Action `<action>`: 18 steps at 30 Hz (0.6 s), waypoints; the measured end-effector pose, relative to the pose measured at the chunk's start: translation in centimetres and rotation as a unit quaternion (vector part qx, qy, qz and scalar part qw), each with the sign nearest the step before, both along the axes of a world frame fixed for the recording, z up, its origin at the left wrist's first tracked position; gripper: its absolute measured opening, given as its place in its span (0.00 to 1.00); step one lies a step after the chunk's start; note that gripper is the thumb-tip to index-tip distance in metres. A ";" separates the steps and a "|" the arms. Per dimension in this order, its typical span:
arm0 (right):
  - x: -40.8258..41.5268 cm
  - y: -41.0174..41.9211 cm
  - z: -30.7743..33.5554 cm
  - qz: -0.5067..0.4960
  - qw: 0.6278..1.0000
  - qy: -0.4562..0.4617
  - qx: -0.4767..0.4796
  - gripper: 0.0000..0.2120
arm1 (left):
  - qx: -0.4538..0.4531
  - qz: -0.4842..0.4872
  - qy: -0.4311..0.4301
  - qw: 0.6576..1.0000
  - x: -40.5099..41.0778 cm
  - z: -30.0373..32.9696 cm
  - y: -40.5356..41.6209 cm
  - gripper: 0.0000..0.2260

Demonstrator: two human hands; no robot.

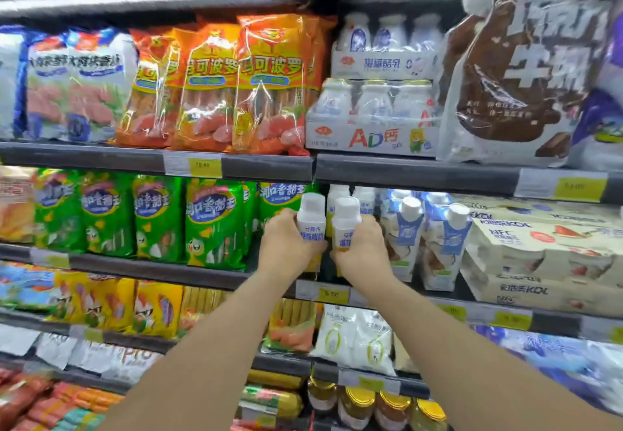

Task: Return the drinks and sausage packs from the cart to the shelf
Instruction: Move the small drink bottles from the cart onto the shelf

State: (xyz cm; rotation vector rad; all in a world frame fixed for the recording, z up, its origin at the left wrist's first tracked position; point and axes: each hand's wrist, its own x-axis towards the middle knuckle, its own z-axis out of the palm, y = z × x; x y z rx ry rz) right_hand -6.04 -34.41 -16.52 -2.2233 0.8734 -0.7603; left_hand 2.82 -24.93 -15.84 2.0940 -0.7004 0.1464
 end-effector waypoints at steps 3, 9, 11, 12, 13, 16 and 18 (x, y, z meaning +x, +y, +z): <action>1.8 -0.1 -0.5 -0.061 0.998 -0.016 0.014 0.20 | -0.007 -0.032 0.010 0.999 1.7 -0.9 -1.2 0.23; 3.4 -1.1 -1.2 -0.130 0.991 -0.020 0.035 0.18 | -0.047 -0.066 0.003 0.997 3.4 -2.6 -3.1 0.25; 3.6 -1.3 -1.4 -0.134 0.990 -0.024 0.035 0.18 | -0.055 -0.078 0.002 0.995 3.7 -3.0 -3.5 0.25; 3.5 -1.3 -1.6 -0.132 0.990 -0.022 0.032 0.18 | -0.056 -0.081 0.000 0.995 3.7 -3.1 -3.6 0.25; 3.3 -1.3 -1.8 -0.131 0.991 -0.018 0.033 0.18 | -0.058 -0.085 -0.002 0.995 3.8 -3.3 -3.6 0.25; 2.7 -0.9 -2.5 -0.138 0.989 0.028 0.034 0.18 | -0.048 -0.101 -0.007 0.994 4.2 -3.9 -3.4 0.25; 2.6 -0.8 -3.0 -0.141 0.988 0.056 0.024 0.18 | -0.021 -0.096 -0.017 0.995 4.5 -4.0 -3.2 0.24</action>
